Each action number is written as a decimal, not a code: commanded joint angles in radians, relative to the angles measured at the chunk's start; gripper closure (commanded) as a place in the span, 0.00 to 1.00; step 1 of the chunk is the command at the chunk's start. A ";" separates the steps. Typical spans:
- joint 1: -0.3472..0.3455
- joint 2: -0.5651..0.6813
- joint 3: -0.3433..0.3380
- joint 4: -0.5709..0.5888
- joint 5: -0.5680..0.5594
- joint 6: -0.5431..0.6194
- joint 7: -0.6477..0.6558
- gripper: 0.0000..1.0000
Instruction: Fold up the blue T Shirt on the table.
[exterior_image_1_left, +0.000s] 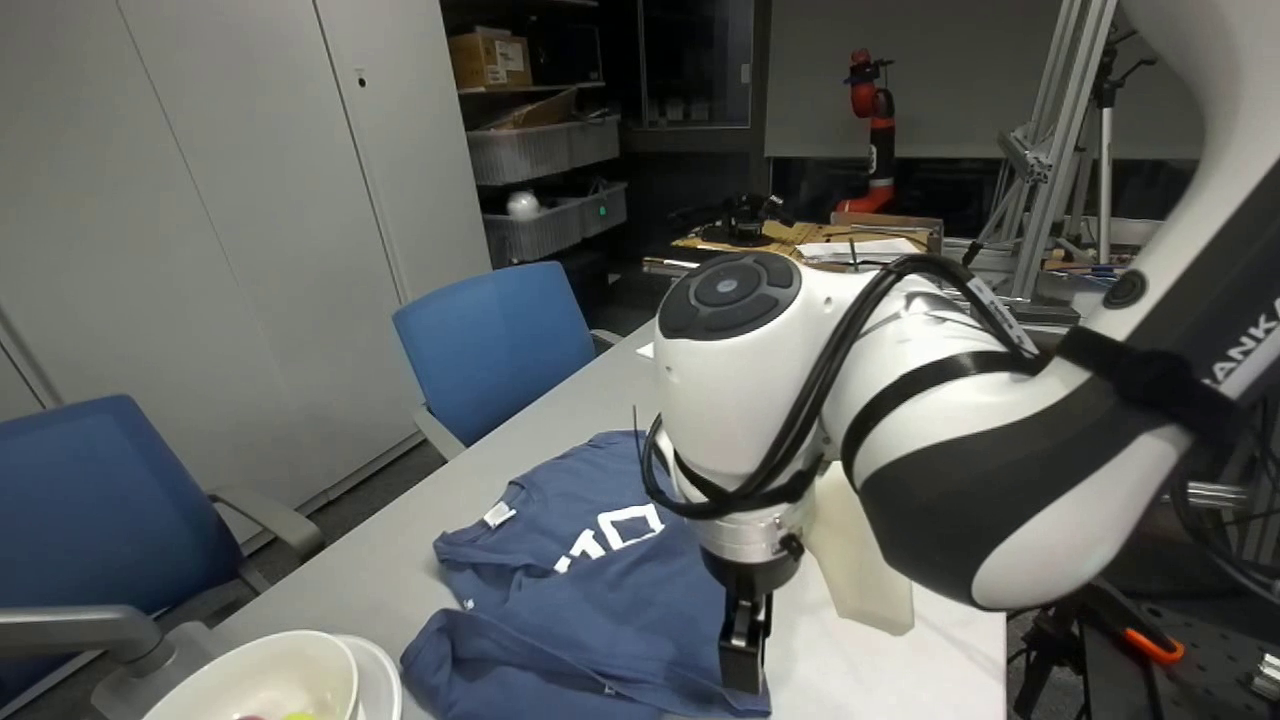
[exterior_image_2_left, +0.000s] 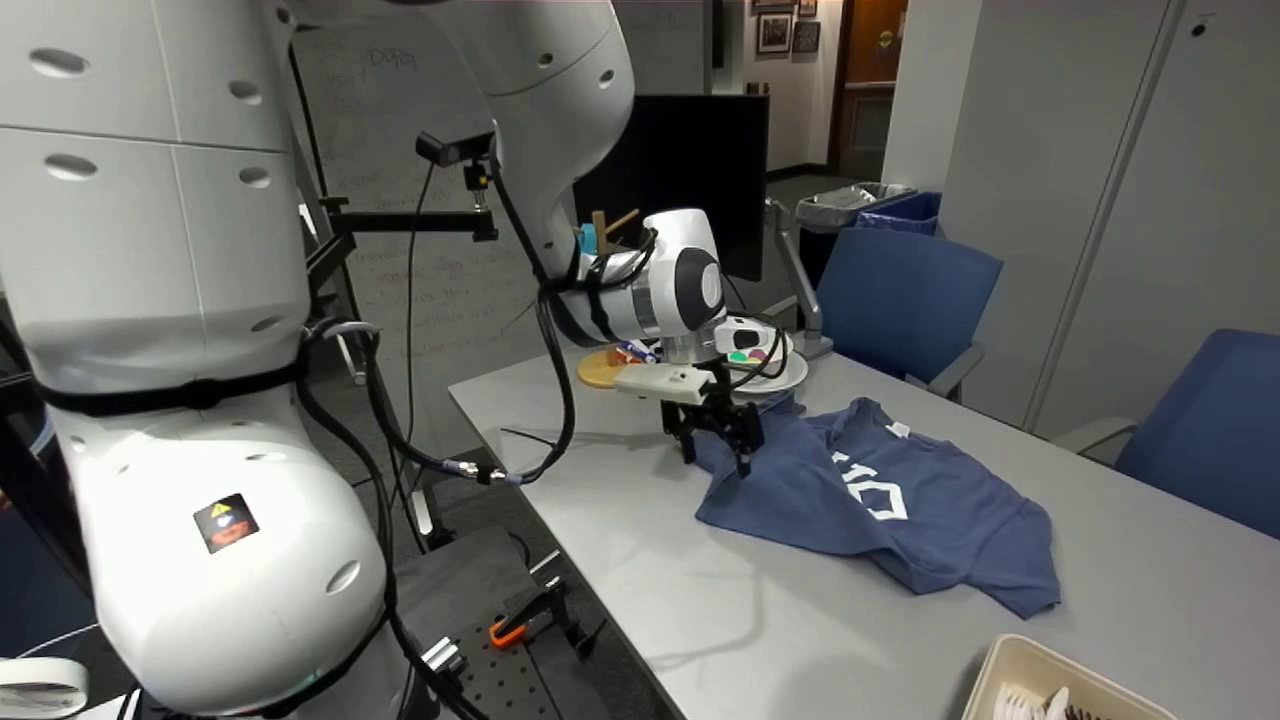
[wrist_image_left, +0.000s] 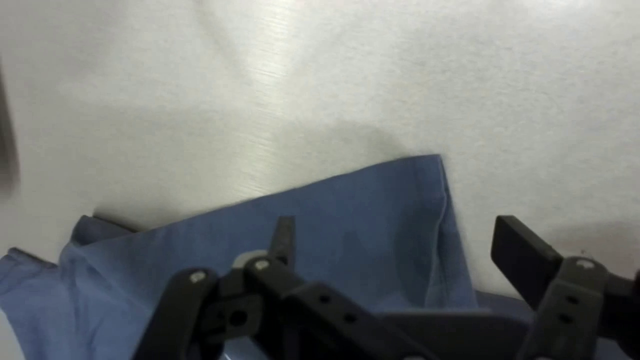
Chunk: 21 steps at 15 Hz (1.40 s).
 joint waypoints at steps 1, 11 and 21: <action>0.001 0.032 -0.024 0.021 -0.048 0.031 0.039 0.00; 0.012 0.089 -0.023 0.050 0.096 0.126 -0.007 0.00; 0.018 0.108 -0.046 0.073 0.081 0.088 0.014 0.00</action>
